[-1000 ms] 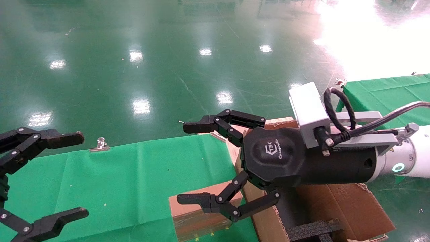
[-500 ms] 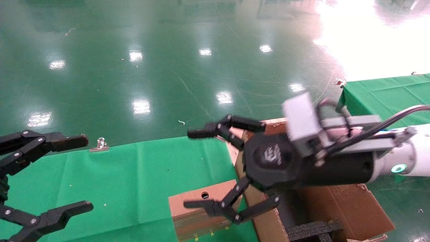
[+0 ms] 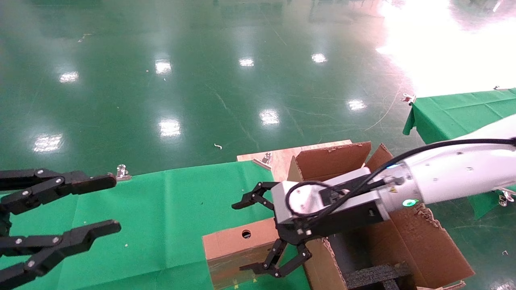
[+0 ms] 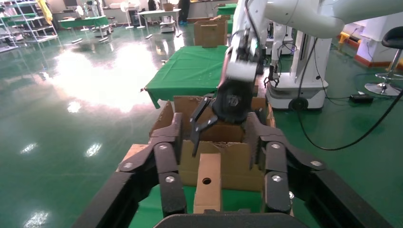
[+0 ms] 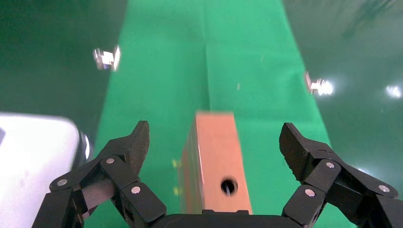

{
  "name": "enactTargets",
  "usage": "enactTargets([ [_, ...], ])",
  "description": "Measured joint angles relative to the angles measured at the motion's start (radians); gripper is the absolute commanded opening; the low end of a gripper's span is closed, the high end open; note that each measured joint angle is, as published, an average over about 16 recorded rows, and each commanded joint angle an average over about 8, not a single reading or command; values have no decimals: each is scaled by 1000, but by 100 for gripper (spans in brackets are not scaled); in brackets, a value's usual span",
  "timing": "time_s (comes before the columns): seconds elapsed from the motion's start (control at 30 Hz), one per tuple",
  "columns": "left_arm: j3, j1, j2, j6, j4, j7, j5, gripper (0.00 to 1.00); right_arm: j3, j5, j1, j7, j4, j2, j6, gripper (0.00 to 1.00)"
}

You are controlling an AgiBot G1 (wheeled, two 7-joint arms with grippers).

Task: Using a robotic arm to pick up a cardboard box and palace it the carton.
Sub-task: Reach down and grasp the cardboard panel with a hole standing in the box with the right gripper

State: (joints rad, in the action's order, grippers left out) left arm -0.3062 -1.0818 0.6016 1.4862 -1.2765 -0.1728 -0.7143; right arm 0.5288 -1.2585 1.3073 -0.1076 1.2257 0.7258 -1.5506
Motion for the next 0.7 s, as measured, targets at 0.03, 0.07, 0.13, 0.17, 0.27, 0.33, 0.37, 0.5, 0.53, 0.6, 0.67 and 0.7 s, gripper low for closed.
enactTargets([
  [0.03,0,0,0,0,0,0,0,0,12,-23,9,3,-2,10,1,100],
  [0.07,0,0,0,0,0,0,0,0,24,-45,17,5,-3,20,2,100],
  [0.13,0,0,0,0,0,0,0,0,48,-88,34,9,-4,40,5,100],
  [0.17,0,0,0,0,0,0,0,0,59,-109,41,10,-4,50,6,100],
  [0.27,0,0,0,0,0,0,0,0,90,-168,63,9,-1,79,12,100],
  [0.33,0,0,0,0,0,0,0,0,110,-208,78,8,5,97,15,100],
  [0.37,0,0,0,0,0,0,0,0,120,-228,85,6,8,106,16,100],
  [0.5,-1,0,0,0,0,0,0,17,156,-303,111,-3,28,137,21,100],
  [0.53,-1,0,0,0,0,0,0,29,164,-319,116,-5,32,143,22,100],
  [0.6,-1,0,0,0,0,0,1,54,179,-349,126,-9,42,155,22,100],
  [0.67,-1,0,0,0,0,0,1,79,192,-375,134,-13,50,165,22,100],
  [0.7,-1,0,0,0,0,0,1,92,198,-386,137,-15,54,169,22,100],
])
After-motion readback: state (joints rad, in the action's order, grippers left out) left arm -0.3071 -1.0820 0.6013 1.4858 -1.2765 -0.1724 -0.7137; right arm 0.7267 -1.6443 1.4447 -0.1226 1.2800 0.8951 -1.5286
